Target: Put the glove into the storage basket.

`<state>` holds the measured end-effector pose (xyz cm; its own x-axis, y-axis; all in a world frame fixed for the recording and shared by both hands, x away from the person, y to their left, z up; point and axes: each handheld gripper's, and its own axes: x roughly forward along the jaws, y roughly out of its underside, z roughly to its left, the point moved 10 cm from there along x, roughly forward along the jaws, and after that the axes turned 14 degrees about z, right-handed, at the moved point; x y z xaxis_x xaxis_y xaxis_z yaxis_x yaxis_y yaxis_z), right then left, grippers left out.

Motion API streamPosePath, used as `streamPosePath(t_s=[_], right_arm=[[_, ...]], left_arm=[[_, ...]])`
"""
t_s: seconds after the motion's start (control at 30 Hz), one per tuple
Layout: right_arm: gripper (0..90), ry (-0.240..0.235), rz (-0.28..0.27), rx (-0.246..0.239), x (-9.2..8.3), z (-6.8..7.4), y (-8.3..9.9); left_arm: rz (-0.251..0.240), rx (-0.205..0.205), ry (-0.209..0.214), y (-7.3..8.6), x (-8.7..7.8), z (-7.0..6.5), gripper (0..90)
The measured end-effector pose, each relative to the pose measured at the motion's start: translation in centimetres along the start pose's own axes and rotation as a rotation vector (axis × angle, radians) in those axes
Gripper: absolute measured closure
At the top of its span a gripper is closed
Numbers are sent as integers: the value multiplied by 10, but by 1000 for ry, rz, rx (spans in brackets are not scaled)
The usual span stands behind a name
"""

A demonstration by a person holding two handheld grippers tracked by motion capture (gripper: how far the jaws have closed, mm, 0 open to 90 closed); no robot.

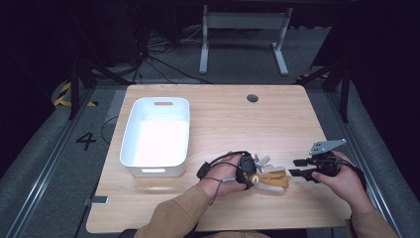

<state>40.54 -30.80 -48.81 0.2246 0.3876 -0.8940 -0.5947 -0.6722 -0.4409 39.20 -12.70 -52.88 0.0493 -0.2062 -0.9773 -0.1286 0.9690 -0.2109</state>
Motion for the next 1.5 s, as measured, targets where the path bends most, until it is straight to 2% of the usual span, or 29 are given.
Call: streamPosePath(t_s=[0.13,0.2,0.33,0.47,0.53,0.6,0.7,0.77,1.13,1.37,1.5], right_arm=[[537,0,-2,2,-1,0,0],[537,0,-5,3,-1,0,0],[537,3,-7,6,-2,-1,0],[537,2,-9,11,-3,-3,1],[536,7,-9,13,-3,-4,1],[534,9,-14,15,-3,-6,1],[534,9,-15,22,-3,-8,0],[533,8,-14,23,-2,-9,0],[539,-4,-9,37,4,-15,-7],[544,-19,4,34,12,-17,-12],[571,-28,17,39,16,-19,-12]], left_arm=[[8,2,-11,-1,-1,-2,680],[12,6,-9,0,-1,-3,701],[21,-14,-5,0,-2,-3,727],[27,-67,39,1,-3,-3,731],[53,-97,67,3,-6,-5,740],[59,-94,78,4,-7,-5,743],[54,-114,96,5,-11,-5,747],[34,-133,105,5,-17,-3,747],[20,-207,120,18,-51,3,746],[3,-264,106,29,-71,10,746],[-7,-308,127,35,-84,12,744]])
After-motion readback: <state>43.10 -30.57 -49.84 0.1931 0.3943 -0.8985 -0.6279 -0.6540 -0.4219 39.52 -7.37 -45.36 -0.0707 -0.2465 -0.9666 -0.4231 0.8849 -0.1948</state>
